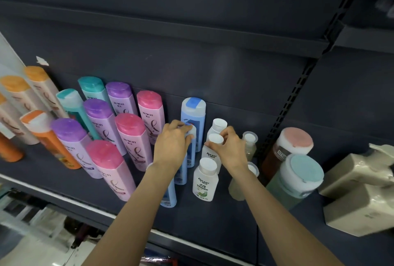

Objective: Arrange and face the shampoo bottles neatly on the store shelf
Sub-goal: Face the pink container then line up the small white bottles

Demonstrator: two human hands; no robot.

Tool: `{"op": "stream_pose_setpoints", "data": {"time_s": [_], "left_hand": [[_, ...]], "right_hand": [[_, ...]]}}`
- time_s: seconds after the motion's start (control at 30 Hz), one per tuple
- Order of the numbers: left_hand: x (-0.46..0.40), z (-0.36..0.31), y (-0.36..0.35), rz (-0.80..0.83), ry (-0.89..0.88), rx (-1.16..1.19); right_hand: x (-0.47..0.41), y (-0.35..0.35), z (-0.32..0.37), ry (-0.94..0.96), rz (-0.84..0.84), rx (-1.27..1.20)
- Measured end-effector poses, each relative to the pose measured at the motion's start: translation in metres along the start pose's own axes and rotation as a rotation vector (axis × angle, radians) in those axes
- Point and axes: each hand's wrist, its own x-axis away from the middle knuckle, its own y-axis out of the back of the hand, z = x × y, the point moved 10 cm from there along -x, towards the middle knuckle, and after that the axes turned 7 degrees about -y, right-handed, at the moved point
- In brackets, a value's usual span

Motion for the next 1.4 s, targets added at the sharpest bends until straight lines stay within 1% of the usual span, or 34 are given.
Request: {"op": "stream_pose_setpoints", "data": {"time_s": [0.1,0.2,0.27,0.3,0.33,0.4,0.47,0.53,0.73,0.9,1.0,1.1,1.17,1.27,1.33,1.4], "left_hand": [[-0.005,0.001,0.000,0.014,0.008,-0.028],[-0.006,0.003,-0.001,0.025,0.014,-0.011],[-0.006,0.004,-0.002,0.030,0.016,-0.005],[-0.006,0.004,-0.001,0.030,0.014,-0.008],[-0.007,0.004,-0.001,0.029,0.010,-0.014],[-0.008,0.004,-0.001,0.026,0.007,-0.032],[-0.008,0.005,-0.002,0.020,0.010,-0.042],[-0.008,0.006,-0.002,0.011,0.013,-0.038],[-0.009,0.006,-0.002,0.000,0.007,-0.037],[-0.012,0.002,0.002,-0.013,0.025,-0.074],[-0.015,0.000,0.006,-0.009,0.067,-0.117],[-0.021,-0.004,0.011,0.006,0.101,-0.138],[-0.028,-0.008,0.016,-0.014,0.112,-0.055],[-0.040,-0.020,0.022,-0.059,0.107,0.200],[-0.043,-0.030,0.023,-0.049,0.114,0.338],[-0.044,-0.040,0.022,-0.020,0.121,0.398]], "right_hand": [[0.000,0.002,-0.001,0.019,-0.004,-0.042],[-0.005,0.022,0.003,0.062,-0.130,-0.124],[-0.011,0.034,0.008,0.091,-0.209,-0.105],[-0.016,0.035,0.011,0.102,-0.212,-0.066],[-0.022,0.033,0.013,0.108,-0.186,-0.016],[-0.034,0.020,0.015,0.089,-0.078,0.056],[-0.044,0.010,0.011,0.032,0.018,0.052],[-0.049,0.007,0.008,-0.018,0.052,0.027],[-0.048,0.015,0.014,0.013,0.031,-0.048],[-0.035,0.044,0.045,0.143,-0.015,-0.209],[-0.026,0.065,0.066,0.230,-0.046,-0.251],[-0.019,0.088,0.080,0.272,-0.082,-0.335],[-0.014,0.103,0.086,0.302,-0.117,-0.389],[-0.006,0.127,0.086,0.298,-0.167,-0.522],[-0.002,0.140,0.082,0.277,-0.185,-0.605],[0.002,0.149,0.078,0.257,-0.188,-0.660]]}}
